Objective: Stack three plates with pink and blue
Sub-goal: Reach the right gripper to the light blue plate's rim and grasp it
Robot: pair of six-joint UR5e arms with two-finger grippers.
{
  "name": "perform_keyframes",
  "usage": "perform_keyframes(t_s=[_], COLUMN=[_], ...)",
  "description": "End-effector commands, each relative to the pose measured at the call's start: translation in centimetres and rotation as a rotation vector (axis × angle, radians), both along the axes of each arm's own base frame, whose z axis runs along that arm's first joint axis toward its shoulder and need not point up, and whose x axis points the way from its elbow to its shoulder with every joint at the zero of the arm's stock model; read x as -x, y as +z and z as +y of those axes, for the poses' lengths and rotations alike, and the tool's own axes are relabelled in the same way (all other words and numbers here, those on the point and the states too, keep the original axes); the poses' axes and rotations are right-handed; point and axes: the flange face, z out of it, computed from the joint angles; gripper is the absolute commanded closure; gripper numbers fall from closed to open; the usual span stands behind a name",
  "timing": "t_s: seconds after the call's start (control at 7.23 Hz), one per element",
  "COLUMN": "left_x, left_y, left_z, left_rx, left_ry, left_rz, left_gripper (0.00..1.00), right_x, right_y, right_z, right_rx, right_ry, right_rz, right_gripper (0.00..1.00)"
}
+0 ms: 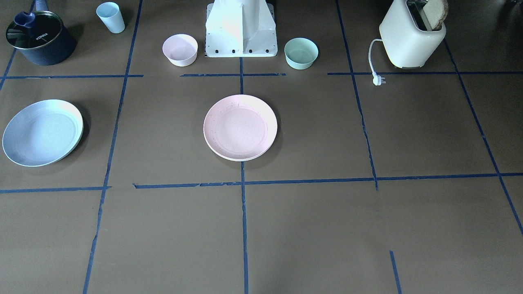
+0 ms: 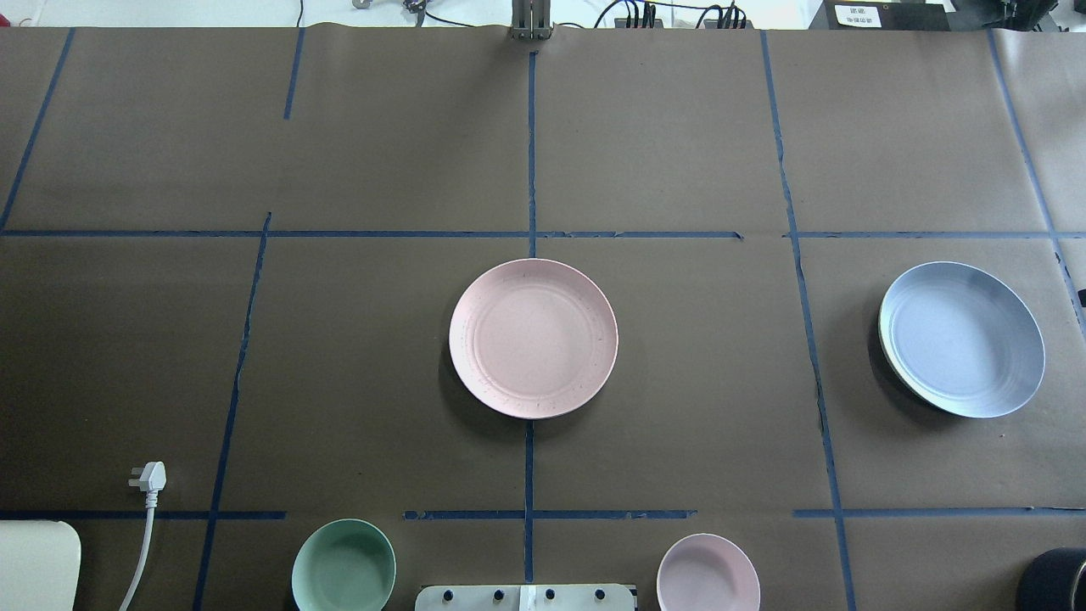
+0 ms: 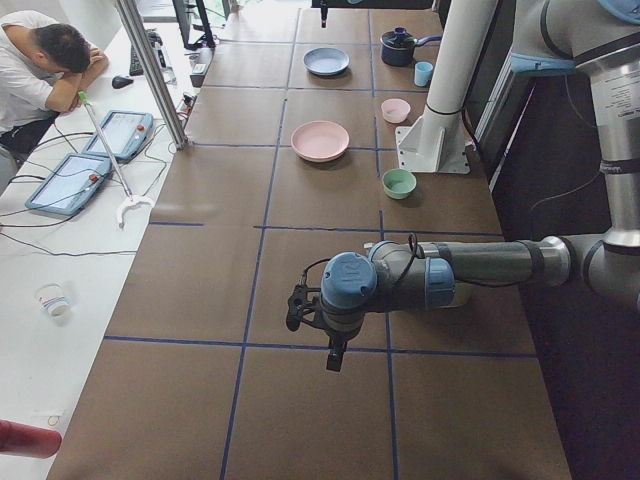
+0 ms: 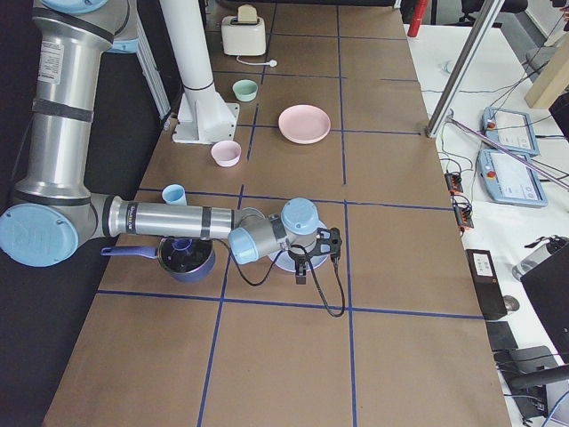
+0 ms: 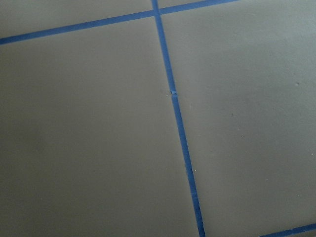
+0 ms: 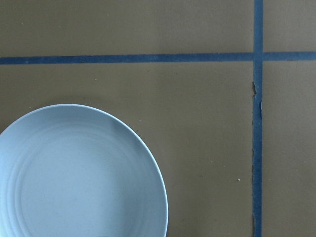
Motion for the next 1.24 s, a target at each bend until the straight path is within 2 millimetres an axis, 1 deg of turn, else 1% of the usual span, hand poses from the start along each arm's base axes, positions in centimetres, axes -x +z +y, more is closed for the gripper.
perform_keyframes(t_s=[0.0, 0.14, 0.28, 0.41, 0.55, 0.69, 0.83, 1.11], left_x=[0.1, 0.1, 0.1, 0.1, 0.1, 0.1, 0.1, 0.1], left_y=[-0.3, -0.4, -0.4, -0.3, -0.2, 0.1, 0.2, 0.3], left_z=[-0.1, -0.1, 0.0, 0.0, 0.1, 0.3, 0.3, 0.4], left_rx=[0.007, 0.004, 0.005, 0.001, 0.003, 0.006, 0.003, -0.001], left_ry=[-0.018, -0.018, -0.017, -0.014, -0.011, -0.010, -0.010, -0.012], left_rz=[0.002, 0.002, 0.002, 0.000, 0.000, 0.001, 0.000, 0.000], left_gripper=[0.00, 0.00, 0.00, 0.00, 0.00, 0.00, 0.00, 0.00], right_x=[5.0, 7.1, 7.9, 8.2, 8.5, 8.6, 8.7, 9.0], right_y=[5.1, 6.3, 6.8, 6.4, 5.7, 5.3, 4.8, 2.6], right_z=[2.5, 3.0, 3.3, 3.2, 2.9, 3.0, 3.0, 2.7], right_rx=[-0.001, 0.009, 0.006, 0.003, -0.005, -0.001, 0.002, -0.009], right_ry=[0.057, 0.073, 0.060, 0.055, 0.048, 0.034, 0.023, 0.018], right_rz=[-0.026, -0.030, -0.022, -0.031, -0.046, -0.065, -0.083, -0.120], right_gripper=[0.01, 0.01, 0.08, 0.62, 0.97, 1.00, 1.00, 1.00])
